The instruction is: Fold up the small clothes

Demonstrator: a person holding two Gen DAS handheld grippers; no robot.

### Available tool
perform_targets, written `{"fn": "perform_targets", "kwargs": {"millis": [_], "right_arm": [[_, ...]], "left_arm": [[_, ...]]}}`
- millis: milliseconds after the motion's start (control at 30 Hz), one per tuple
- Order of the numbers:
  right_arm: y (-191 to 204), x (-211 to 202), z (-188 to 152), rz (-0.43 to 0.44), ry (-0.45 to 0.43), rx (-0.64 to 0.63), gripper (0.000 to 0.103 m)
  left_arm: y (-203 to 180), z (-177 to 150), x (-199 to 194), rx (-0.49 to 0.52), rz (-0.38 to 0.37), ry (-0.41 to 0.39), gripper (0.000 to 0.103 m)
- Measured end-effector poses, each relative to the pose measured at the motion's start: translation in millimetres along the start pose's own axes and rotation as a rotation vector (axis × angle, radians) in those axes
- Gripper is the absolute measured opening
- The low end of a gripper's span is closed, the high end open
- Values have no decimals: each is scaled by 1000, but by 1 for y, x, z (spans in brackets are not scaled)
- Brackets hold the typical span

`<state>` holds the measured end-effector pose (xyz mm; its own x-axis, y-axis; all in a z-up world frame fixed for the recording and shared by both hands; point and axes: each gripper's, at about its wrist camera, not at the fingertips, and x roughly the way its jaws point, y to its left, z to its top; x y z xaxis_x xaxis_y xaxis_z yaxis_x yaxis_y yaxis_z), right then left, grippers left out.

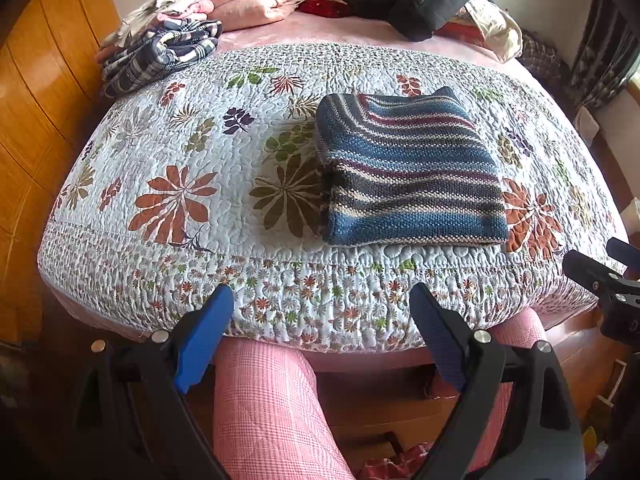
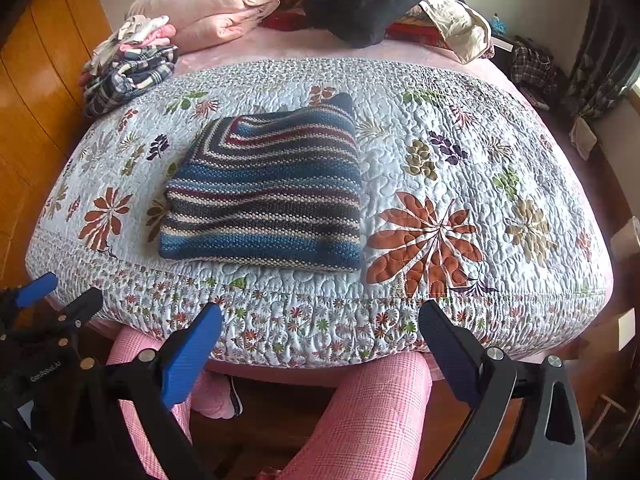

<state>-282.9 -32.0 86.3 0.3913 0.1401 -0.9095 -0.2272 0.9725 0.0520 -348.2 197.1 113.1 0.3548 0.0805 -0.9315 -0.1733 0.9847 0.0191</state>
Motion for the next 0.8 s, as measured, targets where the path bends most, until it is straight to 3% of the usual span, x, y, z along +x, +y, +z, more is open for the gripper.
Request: {"fn": "perform_targets", "kwargs": {"millis": [800], "right_arm": [[-12,18,5,11,26,30,99]], "left_arm": [[-12,7,12,18,22,12,89]]}}
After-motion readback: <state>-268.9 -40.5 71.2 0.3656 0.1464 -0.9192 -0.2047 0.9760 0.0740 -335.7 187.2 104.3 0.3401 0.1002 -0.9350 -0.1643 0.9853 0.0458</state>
